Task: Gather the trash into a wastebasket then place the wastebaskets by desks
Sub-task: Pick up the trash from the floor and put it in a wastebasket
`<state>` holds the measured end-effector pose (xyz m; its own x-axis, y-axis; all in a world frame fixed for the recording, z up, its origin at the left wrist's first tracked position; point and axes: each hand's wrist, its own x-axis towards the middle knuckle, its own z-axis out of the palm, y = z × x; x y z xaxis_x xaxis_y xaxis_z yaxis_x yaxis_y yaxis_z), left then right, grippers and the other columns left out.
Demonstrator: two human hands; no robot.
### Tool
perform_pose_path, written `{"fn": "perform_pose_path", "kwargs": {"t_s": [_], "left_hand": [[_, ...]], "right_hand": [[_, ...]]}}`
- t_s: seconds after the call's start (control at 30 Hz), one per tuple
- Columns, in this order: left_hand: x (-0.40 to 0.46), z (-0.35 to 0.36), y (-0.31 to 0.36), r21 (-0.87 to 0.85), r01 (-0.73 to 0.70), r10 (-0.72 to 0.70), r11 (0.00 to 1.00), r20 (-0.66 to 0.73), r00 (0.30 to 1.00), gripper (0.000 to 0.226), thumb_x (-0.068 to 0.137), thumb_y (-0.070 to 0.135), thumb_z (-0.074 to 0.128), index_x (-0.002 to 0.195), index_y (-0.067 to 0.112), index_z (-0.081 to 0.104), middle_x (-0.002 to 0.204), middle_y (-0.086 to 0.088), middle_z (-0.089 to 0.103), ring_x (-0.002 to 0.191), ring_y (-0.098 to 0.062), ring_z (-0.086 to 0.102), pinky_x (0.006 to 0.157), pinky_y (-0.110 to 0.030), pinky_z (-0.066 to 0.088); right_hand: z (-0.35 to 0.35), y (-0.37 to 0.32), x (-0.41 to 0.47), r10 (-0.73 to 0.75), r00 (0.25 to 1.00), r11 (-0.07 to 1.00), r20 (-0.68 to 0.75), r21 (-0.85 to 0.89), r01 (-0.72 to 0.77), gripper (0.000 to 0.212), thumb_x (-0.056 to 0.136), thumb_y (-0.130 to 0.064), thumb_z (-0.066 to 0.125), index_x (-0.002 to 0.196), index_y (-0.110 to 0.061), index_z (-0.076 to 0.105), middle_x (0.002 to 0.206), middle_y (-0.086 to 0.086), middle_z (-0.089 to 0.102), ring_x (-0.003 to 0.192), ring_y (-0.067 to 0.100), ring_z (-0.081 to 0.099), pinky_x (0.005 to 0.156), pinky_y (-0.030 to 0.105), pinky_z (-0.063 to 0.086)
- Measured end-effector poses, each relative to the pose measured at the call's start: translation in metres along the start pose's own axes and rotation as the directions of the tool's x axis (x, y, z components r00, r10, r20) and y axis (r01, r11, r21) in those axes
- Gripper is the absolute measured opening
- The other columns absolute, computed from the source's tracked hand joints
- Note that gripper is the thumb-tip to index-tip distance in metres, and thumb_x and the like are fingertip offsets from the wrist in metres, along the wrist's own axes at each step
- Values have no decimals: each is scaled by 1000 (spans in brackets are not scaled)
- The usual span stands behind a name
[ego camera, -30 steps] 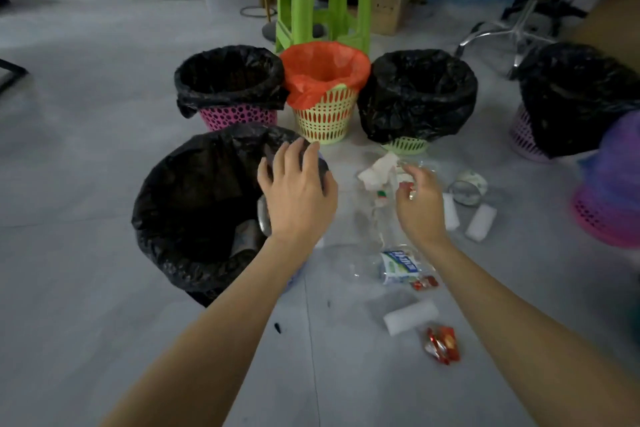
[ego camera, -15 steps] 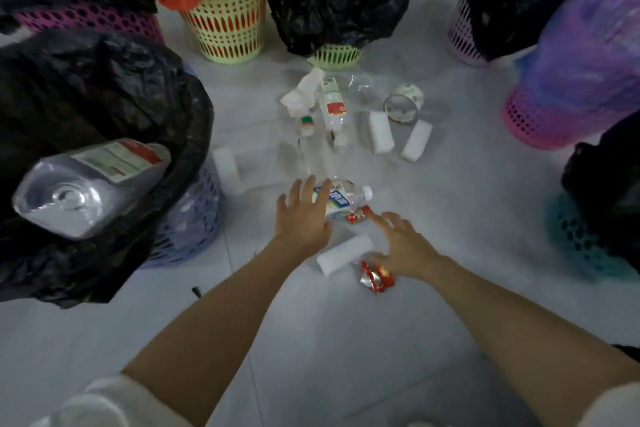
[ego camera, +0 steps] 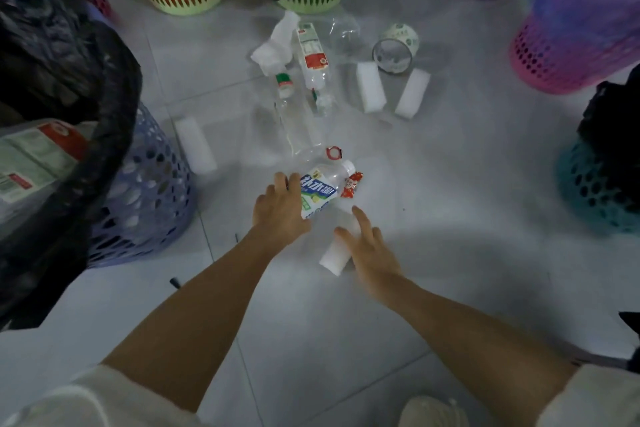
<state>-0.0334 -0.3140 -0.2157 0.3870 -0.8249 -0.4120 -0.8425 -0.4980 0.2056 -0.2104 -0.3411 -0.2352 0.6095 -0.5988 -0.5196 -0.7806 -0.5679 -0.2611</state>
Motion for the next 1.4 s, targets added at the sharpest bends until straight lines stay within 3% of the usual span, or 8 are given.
{"fn": "perform_pose_path", "kwargs": {"t_s": [0.17,0.4,0.6,0.73,0.97,1.1,1.23,1.4], "left_hand": [[-9,-6,-7,-80,49,-51,996,-19,999,79,76,40,68,137,9,28,127,-12,47,114,-29,51,93,-41,42],[-26,-78,17,-180,41,-98,983,-320,942,82,77,39,63,144,13,24,130,-11,47,115,-32,52,90,-39,42],[-69,-162,22,-165,-48,-65,985,-616,785,87,79,45,60,148,14,18,132,-8,45,118,-29,48,93,-42,41],[-102,-211,-7,-221,-7,-155,975,-705,692,88,78,46,61,149,16,18,132,-9,46,120,-31,47,96,-44,41],[-168,-270,-101,-416,138,-425,899,-755,499,86,81,47,58,151,22,14,135,-10,42,121,-33,48,93,-45,44],[-188,-261,-157,-425,328,-536,843,-627,565,75,86,51,53,150,25,22,147,-7,38,129,-35,42,101,-46,38],[-194,-236,-192,-383,456,-594,803,-452,666,64,90,61,39,145,28,36,156,-1,26,142,-30,26,114,-54,22],[-199,-227,-211,-410,480,-631,776,-491,601,53,96,46,38,144,23,37,154,-6,29,143,-30,22,115,-57,16]], "right_hand": [[-12,8,-2,31,999,997,-35,75,-28,63,84,-5,57,138,-27,35,153,8,5,128,33,36,99,41,46],[-67,5,0,245,910,907,-335,410,-93,43,90,-17,58,130,-15,42,136,12,34,101,40,58,84,43,50],[-150,-60,9,408,745,711,-528,696,103,32,89,-35,59,99,-9,44,83,7,56,78,28,54,66,28,35],[-192,-128,8,421,680,479,-600,784,395,34,93,-33,54,112,-6,52,91,2,60,87,22,59,74,28,42],[-213,-255,-5,157,667,398,-728,665,632,45,97,-27,46,138,-11,42,106,-2,61,94,14,56,76,19,38],[-196,-301,-1,-134,692,629,-709,479,612,72,92,-42,48,152,-18,16,96,3,52,97,23,56,76,28,38],[-184,-316,5,-322,818,764,-477,380,522,80,89,-52,50,152,-21,11,154,14,24,143,35,19,116,46,22],[-179,-304,-36,-716,522,577,-464,27,816,67,84,-59,46,143,-27,40,146,-4,41,138,14,33,109,35,38]]}}
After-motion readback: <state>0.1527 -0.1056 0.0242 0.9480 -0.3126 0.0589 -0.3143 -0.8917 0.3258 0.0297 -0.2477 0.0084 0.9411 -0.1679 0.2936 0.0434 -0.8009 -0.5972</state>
